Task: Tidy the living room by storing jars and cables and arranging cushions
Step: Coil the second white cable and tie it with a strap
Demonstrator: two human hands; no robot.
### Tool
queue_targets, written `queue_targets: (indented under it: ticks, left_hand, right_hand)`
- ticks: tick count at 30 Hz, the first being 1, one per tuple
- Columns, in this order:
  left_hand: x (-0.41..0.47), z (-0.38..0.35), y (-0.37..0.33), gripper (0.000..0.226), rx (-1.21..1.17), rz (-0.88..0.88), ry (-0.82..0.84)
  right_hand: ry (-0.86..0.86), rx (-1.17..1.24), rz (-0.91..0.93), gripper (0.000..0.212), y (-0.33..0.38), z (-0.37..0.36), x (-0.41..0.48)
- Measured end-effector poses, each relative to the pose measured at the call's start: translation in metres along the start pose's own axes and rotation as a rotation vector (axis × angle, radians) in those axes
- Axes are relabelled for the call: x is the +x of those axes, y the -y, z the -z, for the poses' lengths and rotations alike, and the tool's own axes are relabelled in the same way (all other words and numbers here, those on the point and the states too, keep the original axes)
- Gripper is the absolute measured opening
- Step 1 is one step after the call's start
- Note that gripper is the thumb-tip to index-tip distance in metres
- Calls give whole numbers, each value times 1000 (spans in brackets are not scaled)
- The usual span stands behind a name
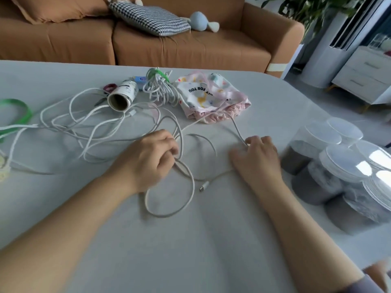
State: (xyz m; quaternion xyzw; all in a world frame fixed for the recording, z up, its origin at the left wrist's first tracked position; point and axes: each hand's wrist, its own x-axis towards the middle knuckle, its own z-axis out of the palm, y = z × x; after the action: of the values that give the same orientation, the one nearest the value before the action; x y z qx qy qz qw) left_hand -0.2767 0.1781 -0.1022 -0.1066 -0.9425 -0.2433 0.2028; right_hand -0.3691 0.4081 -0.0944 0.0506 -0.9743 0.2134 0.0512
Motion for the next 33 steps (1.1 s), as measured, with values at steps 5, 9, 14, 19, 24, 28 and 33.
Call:
queue_targets:
  ticks: [5,9,14,19,24,28,33]
  left_hand:
    - [-11,14,1,28,256,120,-207]
    - [-8,28,-15,37,259,59,-501]
    - [1,25,-26,21,154,-148,-563]
    - [22,28,-25,61,170,-64,-418]
    - [42,29,-8,60,258,-21,-262]
    - [56,38,-7,23,181,-126,-354]
    - [39,60,4,35,55,53,-418]
  right_hand:
    - [-31,-23,48,47,-3,2,2]
    - [14,-30,17,35,0,5,0]
    - [-221,404,235,25,19,18,-4]
    - [-55,695,493,24,53,26,-18]
    - [52,892,513,22,51,14,-24]
    - [213,1129,431,14,47,20,-22]
    - [421,1583,214,25,39,26,-15]
